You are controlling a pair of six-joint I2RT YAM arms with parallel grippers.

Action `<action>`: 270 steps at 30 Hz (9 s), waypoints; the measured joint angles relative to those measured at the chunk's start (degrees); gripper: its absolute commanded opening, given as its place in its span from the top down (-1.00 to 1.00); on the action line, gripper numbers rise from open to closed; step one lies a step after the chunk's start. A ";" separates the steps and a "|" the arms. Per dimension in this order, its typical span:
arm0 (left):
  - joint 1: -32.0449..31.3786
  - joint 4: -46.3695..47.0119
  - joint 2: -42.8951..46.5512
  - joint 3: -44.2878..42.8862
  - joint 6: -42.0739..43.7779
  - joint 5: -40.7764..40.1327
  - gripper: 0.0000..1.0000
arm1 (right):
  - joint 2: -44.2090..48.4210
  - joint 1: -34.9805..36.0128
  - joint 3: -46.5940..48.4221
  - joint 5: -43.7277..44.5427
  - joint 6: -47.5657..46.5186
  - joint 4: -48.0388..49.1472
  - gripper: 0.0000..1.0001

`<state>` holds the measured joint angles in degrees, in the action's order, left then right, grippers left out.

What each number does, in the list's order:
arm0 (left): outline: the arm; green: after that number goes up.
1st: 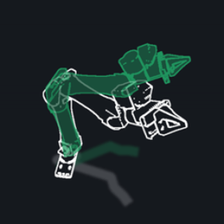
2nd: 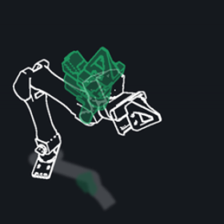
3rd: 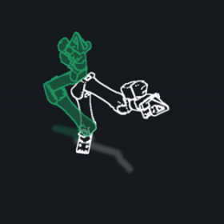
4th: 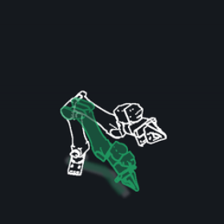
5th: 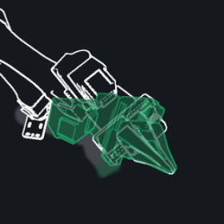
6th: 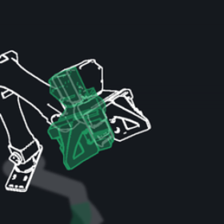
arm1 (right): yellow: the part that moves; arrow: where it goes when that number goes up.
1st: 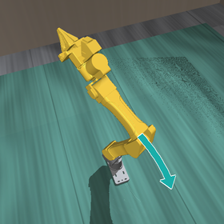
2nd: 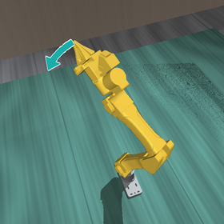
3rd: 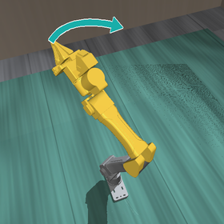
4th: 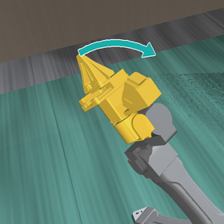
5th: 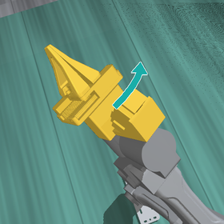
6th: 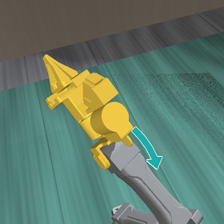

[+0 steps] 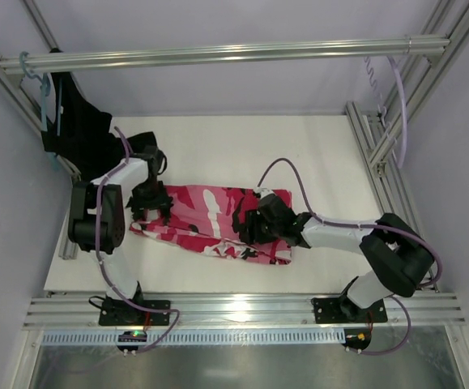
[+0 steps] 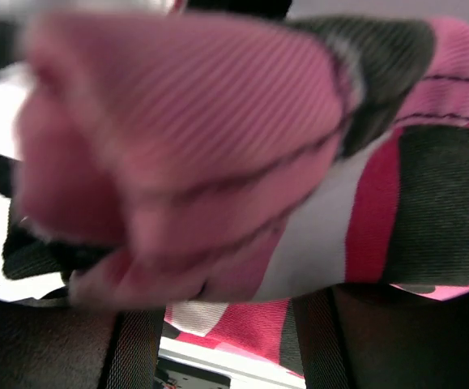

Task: Place the trousers on the hanger
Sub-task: Fold the trousers, then grab a hanger with the right arm, then pass the hanger from the right arm to the left

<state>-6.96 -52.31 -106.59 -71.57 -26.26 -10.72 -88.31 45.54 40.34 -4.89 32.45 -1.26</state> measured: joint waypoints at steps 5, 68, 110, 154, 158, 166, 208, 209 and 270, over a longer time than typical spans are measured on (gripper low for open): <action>0.11 1.81 3.52 2.45 -1.07 0.22 -0.16 | 5.03 -1.81 -6.03 3.82 5.31 3.87 -0.09; -4.07 16.28 31.87 30.67 -18.25 18.40 -0.08 | 1.68 -3.96 -7.65 -21.14 0.46 11.08 -0.06; -2.19 25.94 46.40 21.46 -4.11 45.00 -0.94 | 18.43 -49.00 56.19 24.81 -28.94 -45.11 -0.77; -2.19 30.84 47.17 23.32 -6.40 45.99 -0.82 | 17.99 -52.00 52.17 17.46 -34.47 -40.52 0.92; -2.19 30.03 47.17 23.21 -5.60 45.83 -0.84 | 18.08 -52.00 51.98 17.94 -36.09 -40.06 0.93; -2.19 29.09 47.17 23.08 -4.52 45.68 -0.83 | 19.58 -52.04 48.94 18.01 -36.94 -36.50 0.92; -1.01 28.92 43.76 21.29 -5.18 42.73 -0.98 | 31.19 -51.87 45.03 10.91 -39.71 -35.01 0.92; -0.94 28.46 43.39 20.74 -5.11 41.66 -0.99 | 32.35 -51.76 44.17 10.71 -39.43 -34.75 0.92; -35.19 51.21 23.37 8.15 -24.20 9.05 -0.37 | 19.69 16.96 0.04 47.17 -12.22 8.37 0.92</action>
<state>-42.15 -1.10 -83.22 -63.42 -50.46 -1.67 -68.62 62.50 40.38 42.28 20.23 7.11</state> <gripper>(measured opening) 0.725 0.161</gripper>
